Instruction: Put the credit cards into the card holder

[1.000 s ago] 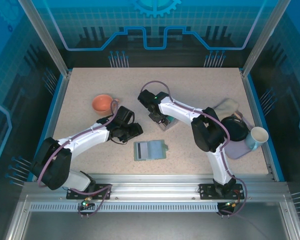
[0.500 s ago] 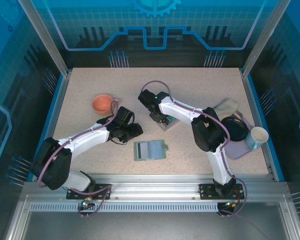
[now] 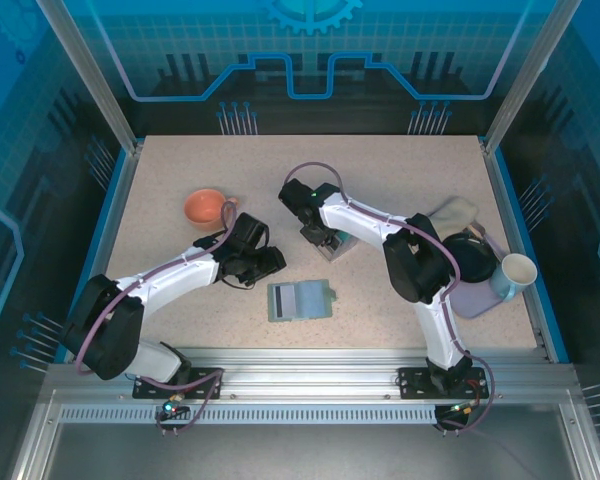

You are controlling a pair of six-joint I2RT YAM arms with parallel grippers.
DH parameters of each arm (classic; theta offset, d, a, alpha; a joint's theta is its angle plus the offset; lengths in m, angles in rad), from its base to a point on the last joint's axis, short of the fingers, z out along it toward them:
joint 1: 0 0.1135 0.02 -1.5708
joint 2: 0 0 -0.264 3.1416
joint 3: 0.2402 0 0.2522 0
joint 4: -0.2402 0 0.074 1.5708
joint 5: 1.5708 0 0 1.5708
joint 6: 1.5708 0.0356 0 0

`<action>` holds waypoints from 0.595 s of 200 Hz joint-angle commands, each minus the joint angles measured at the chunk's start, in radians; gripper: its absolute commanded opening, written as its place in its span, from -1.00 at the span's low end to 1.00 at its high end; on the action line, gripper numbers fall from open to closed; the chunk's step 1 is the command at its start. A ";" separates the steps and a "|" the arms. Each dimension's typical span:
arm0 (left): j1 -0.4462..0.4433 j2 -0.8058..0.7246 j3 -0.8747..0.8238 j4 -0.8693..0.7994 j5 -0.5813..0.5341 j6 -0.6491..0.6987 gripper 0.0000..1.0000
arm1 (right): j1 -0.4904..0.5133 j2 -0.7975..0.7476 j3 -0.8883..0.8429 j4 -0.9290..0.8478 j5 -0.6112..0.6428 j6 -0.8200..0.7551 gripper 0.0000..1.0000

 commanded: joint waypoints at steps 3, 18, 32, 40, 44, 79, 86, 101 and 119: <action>0.005 0.005 -0.006 0.000 0.009 -0.004 0.15 | -0.006 0.017 -0.009 0.001 0.003 -0.008 -0.36; 0.005 0.005 -0.006 -0.002 0.009 -0.004 0.15 | -0.004 0.030 -0.007 0.002 0.038 -0.009 -0.37; 0.005 0.005 -0.004 -0.002 0.007 -0.002 0.15 | 0.004 0.027 -0.009 0.007 0.085 -0.013 -0.35; 0.005 0.005 -0.003 -0.005 0.007 -0.003 0.15 | 0.008 0.019 -0.011 0.013 0.112 -0.016 -0.34; 0.005 0.006 -0.002 -0.004 0.007 -0.002 0.15 | 0.010 0.013 -0.013 0.017 0.118 -0.018 -0.34; 0.005 0.011 0.003 -0.005 0.012 -0.001 0.15 | 0.007 -0.032 -0.028 0.046 0.120 -0.024 -0.49; 0.005 0.013 0.005 -0.005 0.012 0.000 0.15 | 0.007 -0.034 -0.027 0.043 0.114 -0.025 -0.55; 0.005 0.012 0.006 -0.006 0.012 0.002 0.15 | 0.007 -0.035 -0.020 0.032 0.112 -0.023 -0.57; 0.005 0.013 0.007 -0.007 0.012 0.002 0.15 | 0.005 -0.037 -0.022 0.029 0.120 -0.020 -0.54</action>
